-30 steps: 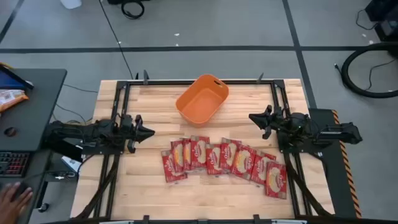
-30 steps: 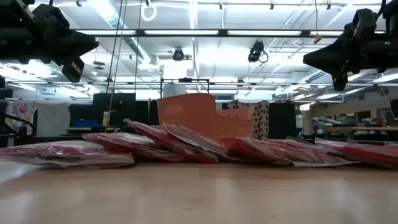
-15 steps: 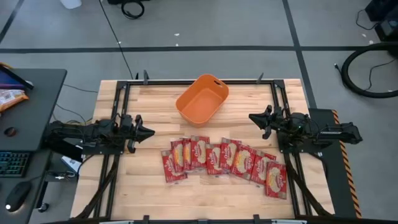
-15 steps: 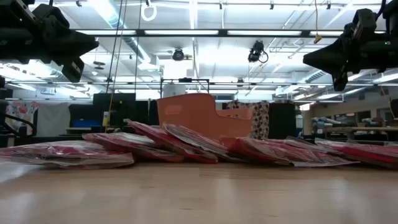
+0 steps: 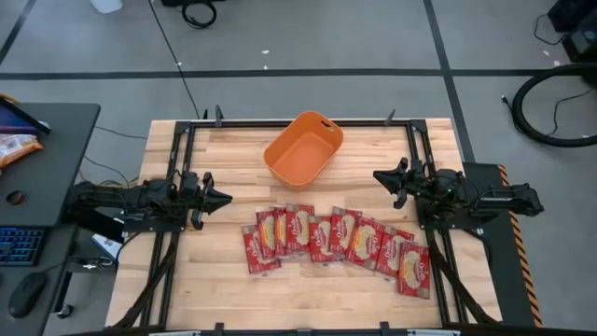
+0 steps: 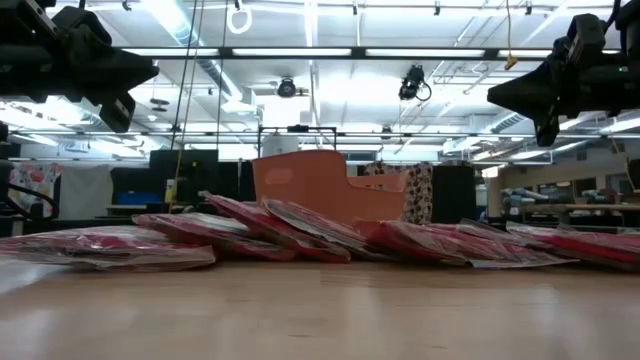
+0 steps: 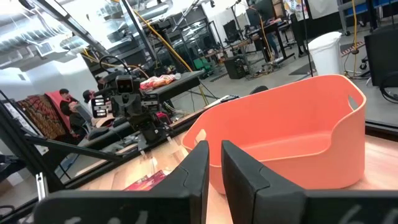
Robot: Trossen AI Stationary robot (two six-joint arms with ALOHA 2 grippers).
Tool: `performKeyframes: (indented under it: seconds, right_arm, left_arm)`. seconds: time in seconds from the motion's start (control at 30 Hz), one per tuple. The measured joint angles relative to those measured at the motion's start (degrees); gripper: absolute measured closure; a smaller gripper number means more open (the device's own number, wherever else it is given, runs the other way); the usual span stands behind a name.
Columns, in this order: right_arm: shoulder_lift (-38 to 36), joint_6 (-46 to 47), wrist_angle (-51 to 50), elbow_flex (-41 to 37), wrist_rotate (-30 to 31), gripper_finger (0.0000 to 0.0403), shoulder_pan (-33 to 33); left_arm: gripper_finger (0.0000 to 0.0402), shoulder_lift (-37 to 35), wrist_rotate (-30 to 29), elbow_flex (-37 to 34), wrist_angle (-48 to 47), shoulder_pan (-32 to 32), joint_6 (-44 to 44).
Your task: Sort popcorn bags into baskets
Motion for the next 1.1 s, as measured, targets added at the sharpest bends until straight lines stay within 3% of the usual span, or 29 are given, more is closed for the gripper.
performKeyframes:
  seconds: [0.4,0.57,0.87,1.1]
  right_arm:
    - [0.0,0.0,0.0,0.0,0.0,0.0355,0.0]
    - [0.0,0.0,0.0,0.0,0.0,0.0355,0.0]
    - [0.0,0.0,0.0,0.0,0.0,0.0355,0.0]
    - [0.0,0.0,0.0,0.0,0.0,0.0355,0.0]
  left_arm:
    - [0.0361,0.0,0.0,0.0,0.0,0.0,-0.1]
    - [0.0361,0.0,0.0,0.0,2.0,0.0,-7.1]
    - [0.0361,0.0,0.3,0.0,6.0,0.0,-11.0]
    - [0.0361,3.2,2.0,0.0,12.9,0.1,-1.9]
